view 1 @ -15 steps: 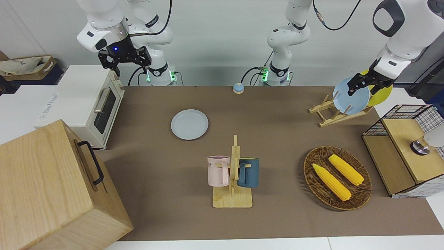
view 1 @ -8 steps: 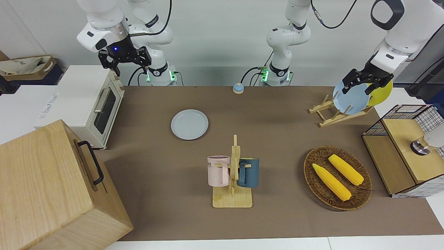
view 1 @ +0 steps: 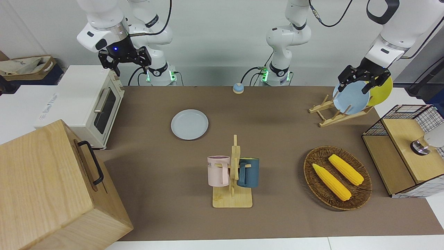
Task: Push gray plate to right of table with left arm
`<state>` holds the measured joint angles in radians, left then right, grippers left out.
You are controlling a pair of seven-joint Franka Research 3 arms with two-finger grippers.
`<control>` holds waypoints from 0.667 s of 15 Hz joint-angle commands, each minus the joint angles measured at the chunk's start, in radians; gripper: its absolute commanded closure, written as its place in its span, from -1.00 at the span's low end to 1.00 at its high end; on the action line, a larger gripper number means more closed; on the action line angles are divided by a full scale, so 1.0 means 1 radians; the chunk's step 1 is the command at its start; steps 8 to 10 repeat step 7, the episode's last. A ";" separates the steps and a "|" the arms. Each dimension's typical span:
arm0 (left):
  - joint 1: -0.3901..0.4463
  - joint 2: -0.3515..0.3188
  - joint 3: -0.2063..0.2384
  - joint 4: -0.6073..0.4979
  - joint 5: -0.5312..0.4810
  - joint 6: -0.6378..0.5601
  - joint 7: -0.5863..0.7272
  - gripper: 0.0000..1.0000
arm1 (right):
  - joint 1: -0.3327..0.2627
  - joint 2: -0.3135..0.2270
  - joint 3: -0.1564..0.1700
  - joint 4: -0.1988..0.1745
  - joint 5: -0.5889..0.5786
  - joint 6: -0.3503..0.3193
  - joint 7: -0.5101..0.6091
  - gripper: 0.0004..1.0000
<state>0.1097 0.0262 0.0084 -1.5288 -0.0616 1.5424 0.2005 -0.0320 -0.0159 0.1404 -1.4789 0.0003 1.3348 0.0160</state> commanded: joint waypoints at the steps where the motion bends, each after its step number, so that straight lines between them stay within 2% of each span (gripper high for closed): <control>1: -0.015 -0.005 0.013 0.007 0.028 -0.007 0.016 -1.00 | -0.019 -0.002 0.016 0.009 0.004 -0.016 0.013 -0.97; 10: -0.013 -0.005 0.007 0.007 0.029 -0.010 0.016 -1.00 | -0.019 -0.002 0.016 0.009 0.004 -0.016 0.012 -0.97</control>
